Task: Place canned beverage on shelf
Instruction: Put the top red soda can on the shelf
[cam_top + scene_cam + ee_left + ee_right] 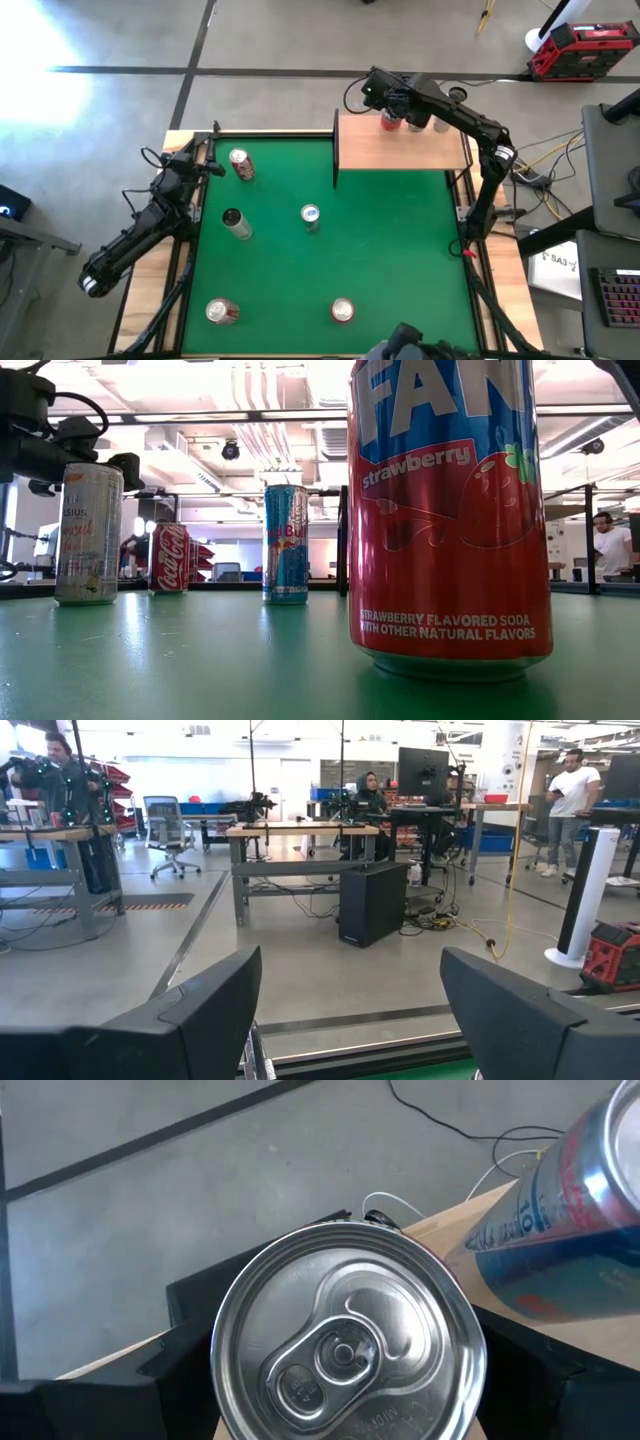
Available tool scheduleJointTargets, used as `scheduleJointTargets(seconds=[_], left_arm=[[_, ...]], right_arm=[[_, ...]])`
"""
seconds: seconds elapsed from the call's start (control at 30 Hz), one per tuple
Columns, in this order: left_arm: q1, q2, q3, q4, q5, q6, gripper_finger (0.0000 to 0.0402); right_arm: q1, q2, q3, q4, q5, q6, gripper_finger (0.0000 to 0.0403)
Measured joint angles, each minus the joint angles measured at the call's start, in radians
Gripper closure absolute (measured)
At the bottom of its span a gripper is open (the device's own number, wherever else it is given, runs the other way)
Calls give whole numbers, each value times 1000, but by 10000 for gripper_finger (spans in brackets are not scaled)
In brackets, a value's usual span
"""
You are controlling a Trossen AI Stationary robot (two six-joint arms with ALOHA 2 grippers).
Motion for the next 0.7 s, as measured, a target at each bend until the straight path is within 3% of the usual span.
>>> scheduleJointTargets(seconds=[0.7], left_arm=[[0,0,0,0,0,0,108]], right_arm=[[3,19,-1,8,-18,-44,77]])
